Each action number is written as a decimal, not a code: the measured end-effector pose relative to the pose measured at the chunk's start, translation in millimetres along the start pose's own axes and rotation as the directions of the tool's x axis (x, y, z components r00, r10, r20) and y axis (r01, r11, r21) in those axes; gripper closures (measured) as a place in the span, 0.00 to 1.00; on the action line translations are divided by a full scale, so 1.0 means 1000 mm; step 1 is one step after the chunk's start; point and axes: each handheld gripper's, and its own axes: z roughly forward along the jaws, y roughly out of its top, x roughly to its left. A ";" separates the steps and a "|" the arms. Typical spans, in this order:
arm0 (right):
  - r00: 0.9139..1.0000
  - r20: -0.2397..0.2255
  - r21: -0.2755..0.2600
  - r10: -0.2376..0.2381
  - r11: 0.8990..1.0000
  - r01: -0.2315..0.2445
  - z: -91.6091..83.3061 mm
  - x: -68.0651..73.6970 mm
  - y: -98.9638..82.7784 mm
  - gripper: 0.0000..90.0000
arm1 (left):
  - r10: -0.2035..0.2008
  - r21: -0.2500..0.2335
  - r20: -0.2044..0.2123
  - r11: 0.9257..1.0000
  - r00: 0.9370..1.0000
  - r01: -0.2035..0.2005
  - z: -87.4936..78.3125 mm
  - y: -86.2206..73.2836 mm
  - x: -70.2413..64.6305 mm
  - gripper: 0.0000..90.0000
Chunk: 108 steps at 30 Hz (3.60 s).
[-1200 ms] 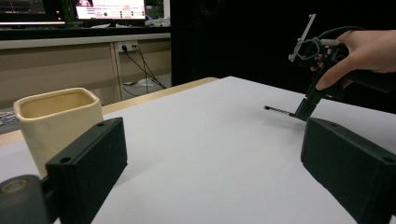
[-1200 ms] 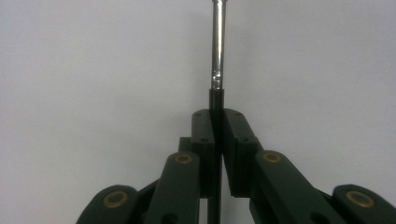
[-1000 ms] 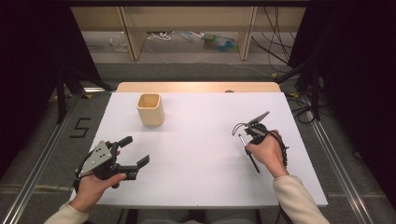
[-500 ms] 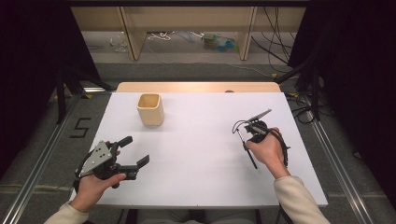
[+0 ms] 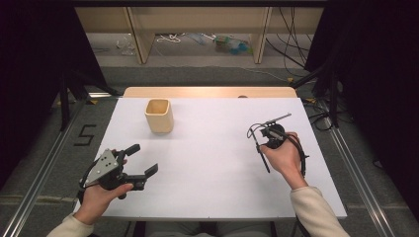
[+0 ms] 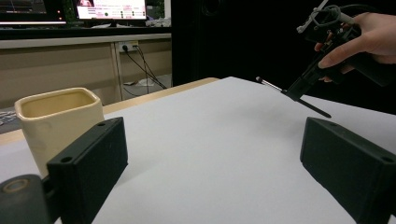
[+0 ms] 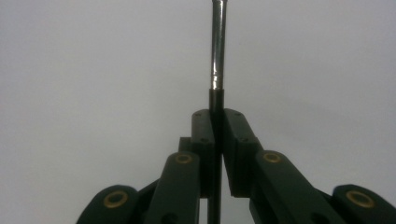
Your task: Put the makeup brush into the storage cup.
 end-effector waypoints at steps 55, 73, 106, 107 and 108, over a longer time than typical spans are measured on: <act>0.980 -0.038 -0.360 -0.195 0.918 0.168 -0.007 0.004 0.001 0.93 | 0.004 0.000 0.000 1.000 1.000 -0.004 0.000 0.000 0.000 0.08; 0.972 -0.069 -0.451 -0.226 0.876 0.172 -0.005 0.006 -0.001 0.93 | 0.006 -0.001 -0.001 1.000 1.000 -0.006 0.000 0.000 0.001 0.08; 0.905 -0.275 -0.673 -0.324 0.737 0.059 0.000 0.021 -0.017 0.93 | -0.064 0.008 -0.012 0.998 0.998 0.064 0.014 0.004 -0.009 0.16; 0.901 -0.278 -0.672 -0.334 0.738 0.066 -0.001 0.021 -0.018 0.93 | -0.064 0.010 -0.011 0.998 0.998 0.064 0.016 0.005 -0.010 0.16; 0.899 -0.286 -0.677 -0.333 0.734 0.057 0.000 0.023 -0.019 0.93 | -0.074 0.007 -0.010 0.997 0.997 0.074 0.018 0.006 -0.011 0.17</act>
